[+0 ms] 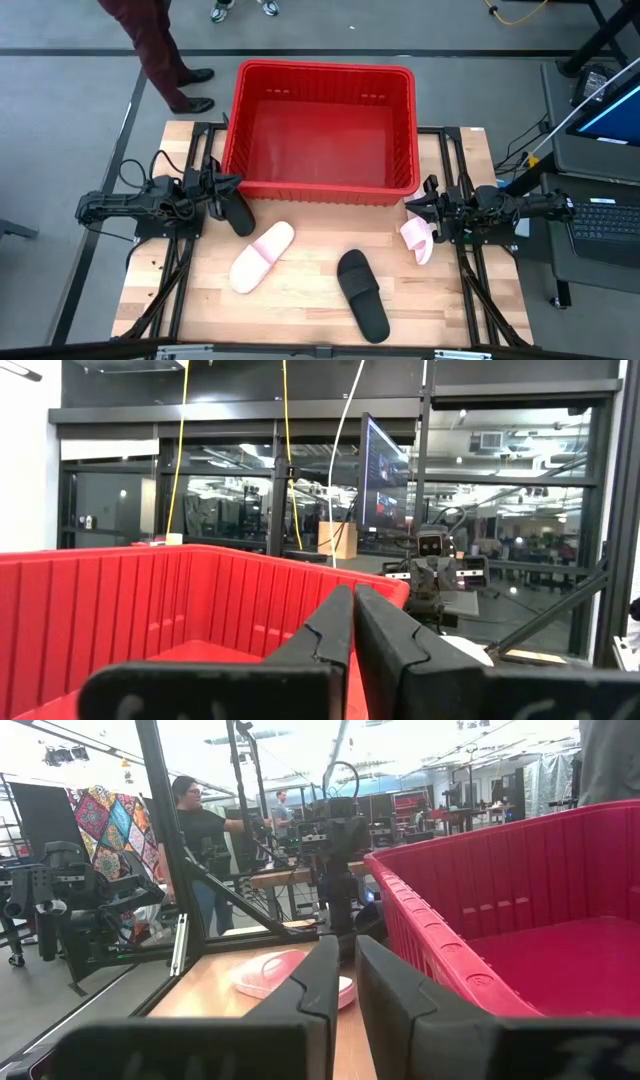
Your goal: Pick and place slides into bin
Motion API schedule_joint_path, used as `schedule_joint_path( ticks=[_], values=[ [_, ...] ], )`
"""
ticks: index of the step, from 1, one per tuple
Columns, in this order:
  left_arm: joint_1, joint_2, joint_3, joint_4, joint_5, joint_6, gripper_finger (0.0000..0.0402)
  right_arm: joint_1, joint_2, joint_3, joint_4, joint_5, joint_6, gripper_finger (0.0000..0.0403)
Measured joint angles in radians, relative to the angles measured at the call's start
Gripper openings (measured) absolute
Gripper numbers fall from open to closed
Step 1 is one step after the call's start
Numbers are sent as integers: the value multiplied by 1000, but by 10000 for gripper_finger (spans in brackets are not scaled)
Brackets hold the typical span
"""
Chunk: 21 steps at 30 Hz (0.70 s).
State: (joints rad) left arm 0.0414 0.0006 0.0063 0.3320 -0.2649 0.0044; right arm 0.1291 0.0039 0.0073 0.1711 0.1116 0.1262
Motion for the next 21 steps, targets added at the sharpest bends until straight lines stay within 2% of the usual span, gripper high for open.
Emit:
schedule_joint_path(
  ticks=[21],
  values=[
    [0, 0, 0, 0, 0, 0, 8, 0, 0, 0, 0, 0, 0, 42]
  ],
)
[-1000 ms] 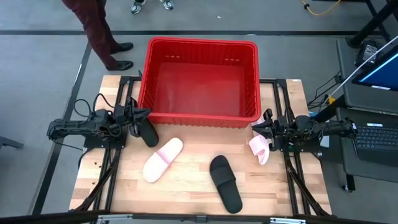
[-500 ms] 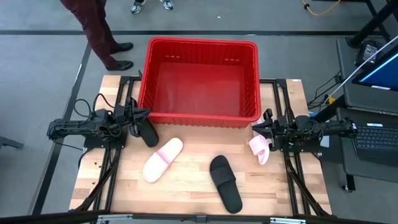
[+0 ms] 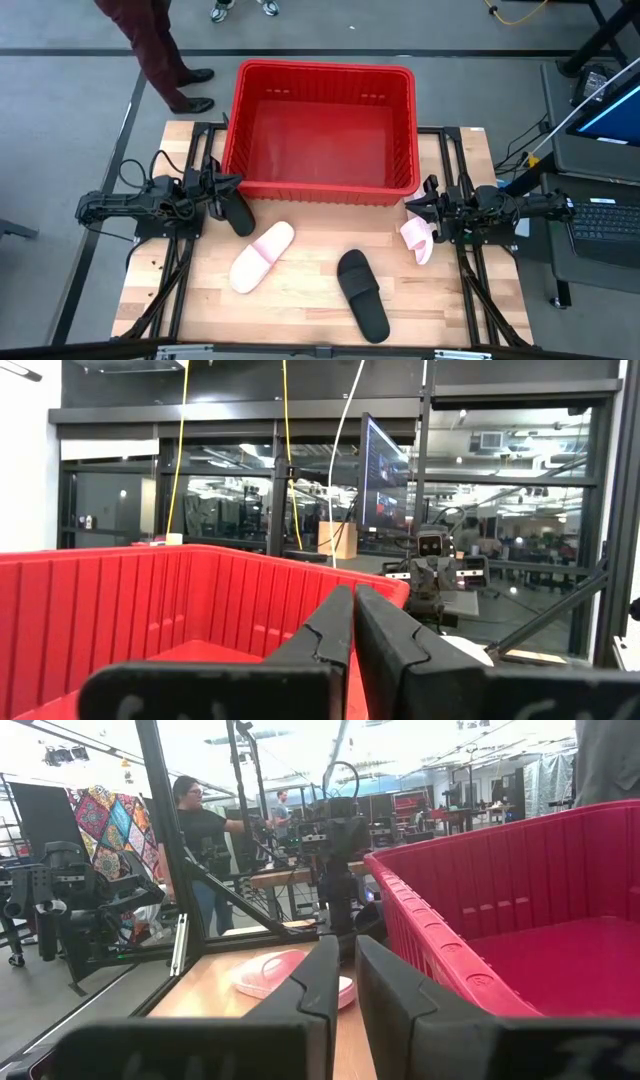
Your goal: Pick and place slides into bin
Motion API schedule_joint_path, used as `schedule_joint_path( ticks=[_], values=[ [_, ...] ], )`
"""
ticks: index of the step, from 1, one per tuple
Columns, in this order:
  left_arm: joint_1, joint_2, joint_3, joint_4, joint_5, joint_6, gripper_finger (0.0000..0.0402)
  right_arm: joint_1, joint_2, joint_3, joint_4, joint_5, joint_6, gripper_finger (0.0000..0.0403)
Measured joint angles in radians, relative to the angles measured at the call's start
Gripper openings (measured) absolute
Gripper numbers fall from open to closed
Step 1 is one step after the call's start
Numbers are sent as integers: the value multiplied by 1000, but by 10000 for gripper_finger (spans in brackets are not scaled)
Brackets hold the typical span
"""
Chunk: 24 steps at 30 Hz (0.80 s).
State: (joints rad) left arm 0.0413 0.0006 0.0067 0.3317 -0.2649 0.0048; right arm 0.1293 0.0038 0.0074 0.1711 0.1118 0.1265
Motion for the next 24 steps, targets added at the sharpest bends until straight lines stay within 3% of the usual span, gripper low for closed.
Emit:
schedule_joint_path(
  ticks=[24],
  values=[
    [0, 0, 0, 0, 0, 0, 8, 0, 0, 0, 0, 0, 0, 42]
  ],
)
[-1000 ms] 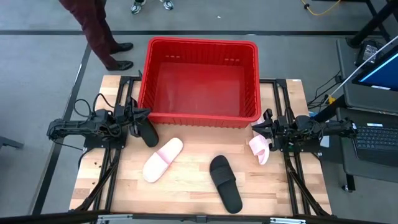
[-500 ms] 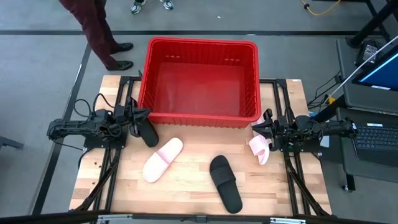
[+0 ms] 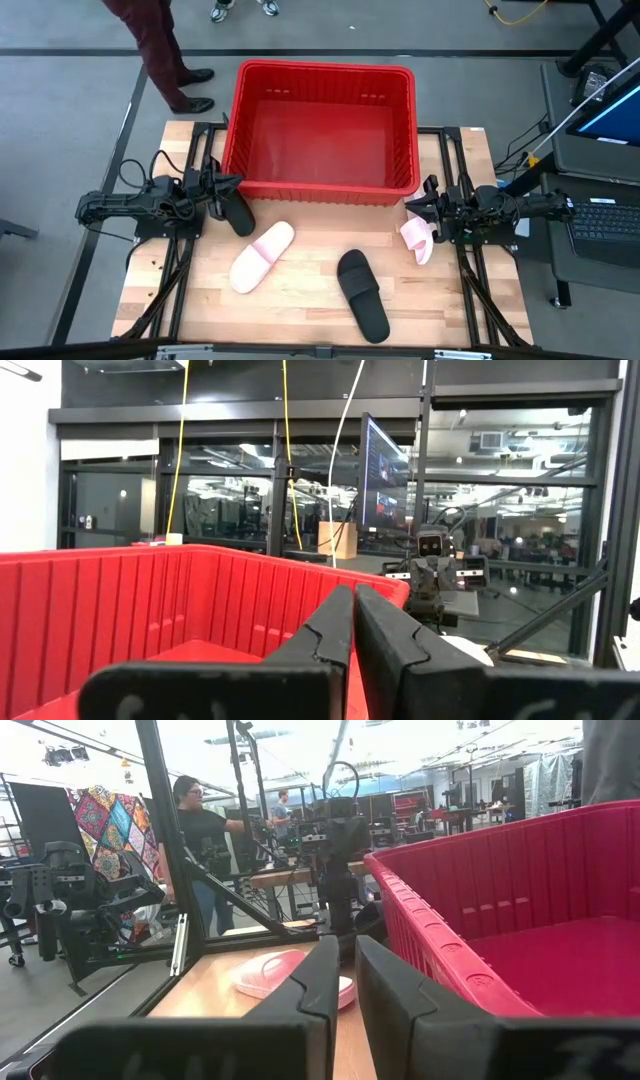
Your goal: Pick and place slides into bin
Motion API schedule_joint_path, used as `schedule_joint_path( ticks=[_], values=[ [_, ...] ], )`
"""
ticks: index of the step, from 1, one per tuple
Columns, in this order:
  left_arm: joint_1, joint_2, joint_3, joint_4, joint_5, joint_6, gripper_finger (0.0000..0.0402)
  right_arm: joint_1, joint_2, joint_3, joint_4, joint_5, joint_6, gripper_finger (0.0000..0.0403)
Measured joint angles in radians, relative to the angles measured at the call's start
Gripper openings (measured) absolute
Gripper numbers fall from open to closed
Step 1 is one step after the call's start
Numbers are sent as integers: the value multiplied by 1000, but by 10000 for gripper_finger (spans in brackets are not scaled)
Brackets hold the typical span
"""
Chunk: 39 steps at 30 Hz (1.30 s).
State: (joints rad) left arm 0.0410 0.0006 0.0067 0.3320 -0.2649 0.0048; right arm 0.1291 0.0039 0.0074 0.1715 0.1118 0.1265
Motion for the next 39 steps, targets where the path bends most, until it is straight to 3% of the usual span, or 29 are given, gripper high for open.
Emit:
schedule_joint_path(
  ticks=[29, 34, 39],
  values=[
    [0, 0, 0, 0, -1, -2, 8, 0, 0, 0, 0, 0, 23, 42],
    [1, 0, 0, 9, -2, -88, 8, 0, 0, 0, -3, 0, 22, 42],
    [0, 0, 0, -3, 51, -8, 10, 0, 0, 0, -6, 0, 20, 42]
  ],
)
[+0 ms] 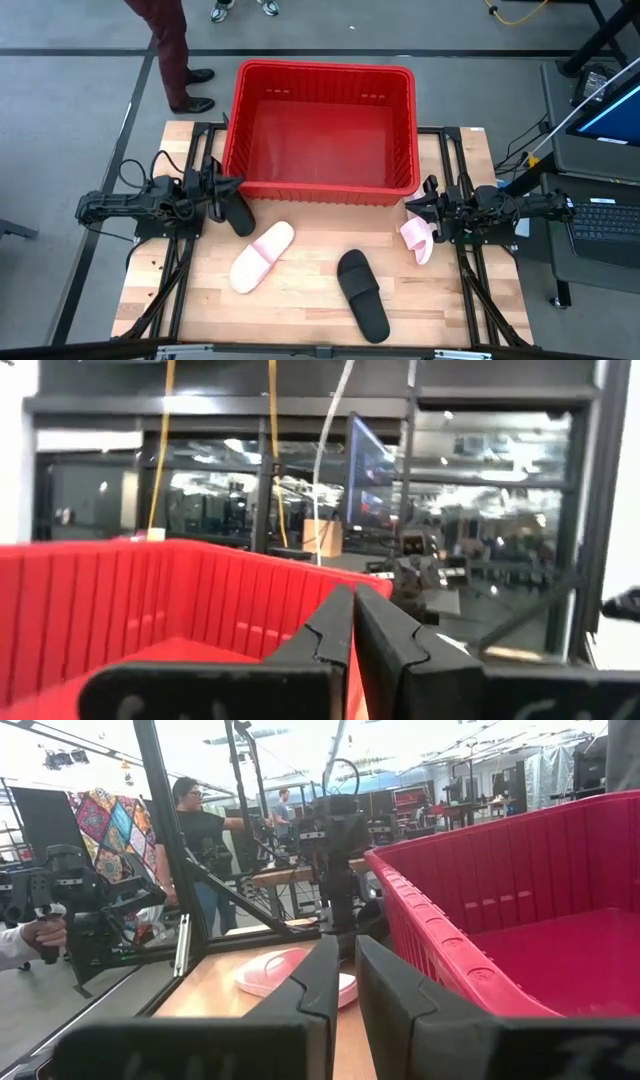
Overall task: Pick and place slides into bin
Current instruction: Put the top black slipper into the red bin
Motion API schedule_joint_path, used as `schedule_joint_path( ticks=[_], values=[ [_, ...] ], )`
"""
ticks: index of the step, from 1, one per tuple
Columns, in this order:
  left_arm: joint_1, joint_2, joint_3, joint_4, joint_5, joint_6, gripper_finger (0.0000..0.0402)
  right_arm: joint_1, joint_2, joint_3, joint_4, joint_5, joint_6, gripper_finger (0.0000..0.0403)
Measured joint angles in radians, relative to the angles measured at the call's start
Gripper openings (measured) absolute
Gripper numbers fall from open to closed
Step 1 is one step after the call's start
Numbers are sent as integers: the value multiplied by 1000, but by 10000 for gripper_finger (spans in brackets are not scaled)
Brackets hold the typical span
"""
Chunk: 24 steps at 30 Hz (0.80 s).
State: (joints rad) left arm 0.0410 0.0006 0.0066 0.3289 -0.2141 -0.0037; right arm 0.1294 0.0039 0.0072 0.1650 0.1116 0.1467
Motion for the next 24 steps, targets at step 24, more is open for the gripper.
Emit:
schedule_joint_path(
  ticks=[24],
  values=[
    [0, 2, 98, -249, 123, 18, 10, 0, 0, 0, -1, -69, -78, 42]
  ],
)
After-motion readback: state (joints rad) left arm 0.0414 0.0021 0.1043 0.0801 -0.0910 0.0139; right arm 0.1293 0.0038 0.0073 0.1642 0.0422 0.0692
